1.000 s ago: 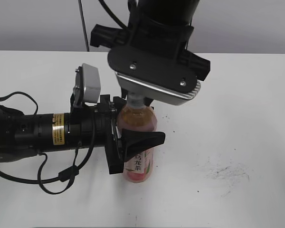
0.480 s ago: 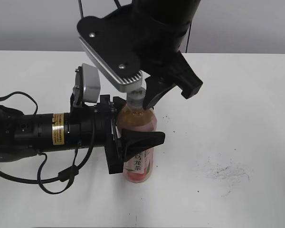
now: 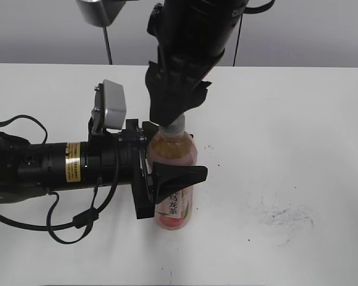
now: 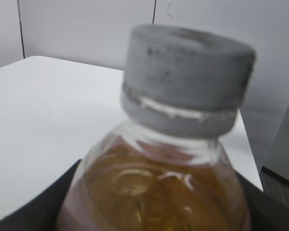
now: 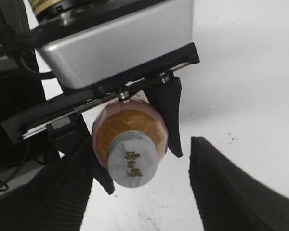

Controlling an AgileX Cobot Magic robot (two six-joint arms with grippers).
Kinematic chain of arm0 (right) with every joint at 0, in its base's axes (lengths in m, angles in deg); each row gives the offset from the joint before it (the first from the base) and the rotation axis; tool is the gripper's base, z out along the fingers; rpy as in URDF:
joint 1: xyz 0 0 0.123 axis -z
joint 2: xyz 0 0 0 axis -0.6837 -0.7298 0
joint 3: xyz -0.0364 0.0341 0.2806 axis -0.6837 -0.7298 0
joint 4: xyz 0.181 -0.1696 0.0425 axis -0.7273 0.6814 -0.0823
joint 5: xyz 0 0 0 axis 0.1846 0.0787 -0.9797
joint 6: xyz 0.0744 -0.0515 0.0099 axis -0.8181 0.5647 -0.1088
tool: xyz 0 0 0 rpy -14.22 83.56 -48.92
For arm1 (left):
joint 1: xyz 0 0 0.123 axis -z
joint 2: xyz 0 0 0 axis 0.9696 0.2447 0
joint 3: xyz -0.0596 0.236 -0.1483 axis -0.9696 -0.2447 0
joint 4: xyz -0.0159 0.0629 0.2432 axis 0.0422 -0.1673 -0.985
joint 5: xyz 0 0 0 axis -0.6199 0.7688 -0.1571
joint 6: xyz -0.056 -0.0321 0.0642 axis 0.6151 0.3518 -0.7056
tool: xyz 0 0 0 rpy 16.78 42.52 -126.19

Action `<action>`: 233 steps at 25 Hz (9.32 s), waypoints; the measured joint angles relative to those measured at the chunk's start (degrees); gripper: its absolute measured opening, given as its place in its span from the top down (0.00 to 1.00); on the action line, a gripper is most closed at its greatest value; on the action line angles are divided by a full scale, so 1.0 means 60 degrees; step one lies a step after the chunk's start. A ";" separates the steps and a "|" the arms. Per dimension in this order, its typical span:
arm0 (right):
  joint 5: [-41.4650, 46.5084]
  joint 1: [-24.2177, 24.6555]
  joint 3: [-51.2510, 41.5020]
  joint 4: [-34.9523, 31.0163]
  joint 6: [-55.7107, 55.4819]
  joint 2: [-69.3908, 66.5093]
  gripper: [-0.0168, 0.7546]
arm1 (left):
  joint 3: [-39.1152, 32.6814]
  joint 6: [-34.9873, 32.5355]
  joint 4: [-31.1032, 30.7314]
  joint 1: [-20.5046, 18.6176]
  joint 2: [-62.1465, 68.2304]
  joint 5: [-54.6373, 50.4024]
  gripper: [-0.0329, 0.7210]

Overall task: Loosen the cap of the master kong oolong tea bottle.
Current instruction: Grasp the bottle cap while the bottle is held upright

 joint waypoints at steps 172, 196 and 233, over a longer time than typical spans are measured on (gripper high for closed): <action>0.0238 0.0001 -0.0179 -0.0011 1.6787 -0.0181 0.62 | 0.0000 0.0033 -0.0224 0.0007 0.0000 0.0184 0.37; 0.0011 0.0023 -0.0016 -0.0204 0.3645 -0.0064 0.25 | 0.0000 0.0069 -0.0301 0.0008 0.0000 0.0126 0.37; 0.0009 0.0011 -0.0625 -0.0445 -0.7354 0.0002 0.43 | 0.0000 0.0057 -0.0283 0.0008 0.0000 0.0103 0.37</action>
